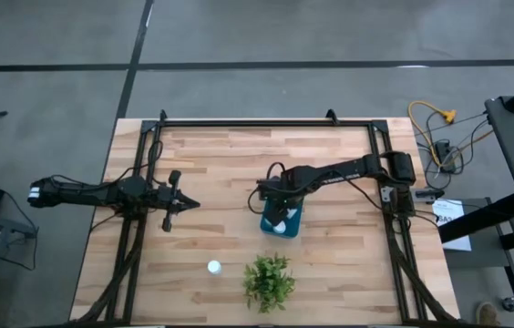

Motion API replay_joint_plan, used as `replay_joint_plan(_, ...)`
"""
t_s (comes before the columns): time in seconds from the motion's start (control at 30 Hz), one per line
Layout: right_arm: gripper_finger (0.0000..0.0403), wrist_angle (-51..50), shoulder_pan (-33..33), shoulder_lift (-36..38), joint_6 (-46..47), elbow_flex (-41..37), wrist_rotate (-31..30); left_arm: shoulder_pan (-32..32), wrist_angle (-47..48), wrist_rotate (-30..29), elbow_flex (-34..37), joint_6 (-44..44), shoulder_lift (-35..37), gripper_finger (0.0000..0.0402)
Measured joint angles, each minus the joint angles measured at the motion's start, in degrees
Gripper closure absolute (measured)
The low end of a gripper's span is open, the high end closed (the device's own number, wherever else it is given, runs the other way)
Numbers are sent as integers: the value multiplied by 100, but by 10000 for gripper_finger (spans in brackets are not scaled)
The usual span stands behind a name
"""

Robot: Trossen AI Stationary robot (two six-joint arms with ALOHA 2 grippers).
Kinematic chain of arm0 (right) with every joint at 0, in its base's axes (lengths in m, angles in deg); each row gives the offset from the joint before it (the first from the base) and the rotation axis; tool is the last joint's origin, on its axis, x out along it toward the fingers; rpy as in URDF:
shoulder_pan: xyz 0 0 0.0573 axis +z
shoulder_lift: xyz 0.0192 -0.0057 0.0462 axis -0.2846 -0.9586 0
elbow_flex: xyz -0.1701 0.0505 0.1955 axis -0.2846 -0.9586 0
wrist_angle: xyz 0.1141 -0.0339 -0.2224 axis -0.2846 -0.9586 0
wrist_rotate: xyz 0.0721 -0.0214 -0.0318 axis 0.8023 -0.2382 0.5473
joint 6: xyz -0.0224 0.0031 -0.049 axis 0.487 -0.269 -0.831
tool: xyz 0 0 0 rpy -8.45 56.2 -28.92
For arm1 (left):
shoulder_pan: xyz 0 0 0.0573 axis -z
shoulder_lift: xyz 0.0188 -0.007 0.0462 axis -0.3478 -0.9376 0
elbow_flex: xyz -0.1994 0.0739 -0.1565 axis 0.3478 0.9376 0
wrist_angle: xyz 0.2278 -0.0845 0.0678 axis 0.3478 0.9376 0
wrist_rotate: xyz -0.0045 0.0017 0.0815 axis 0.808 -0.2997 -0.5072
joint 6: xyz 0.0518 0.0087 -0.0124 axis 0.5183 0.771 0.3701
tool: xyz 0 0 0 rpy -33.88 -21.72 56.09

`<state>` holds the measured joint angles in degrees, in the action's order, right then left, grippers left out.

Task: Pick and place pill bottles into a basket
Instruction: Put the white pill bottle into the blue bin

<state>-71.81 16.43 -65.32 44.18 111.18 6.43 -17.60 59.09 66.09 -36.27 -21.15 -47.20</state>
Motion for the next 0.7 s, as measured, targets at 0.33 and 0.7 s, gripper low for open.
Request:
replay_joint_plan(0.33,239,-230,-14,0,-151,346,-58,1,-1,0,0,0,0,402)
replay_joint_plan(0.7,239,-834,-30,3,-343,1032,-279,2,-2,1,0,1,0,402)
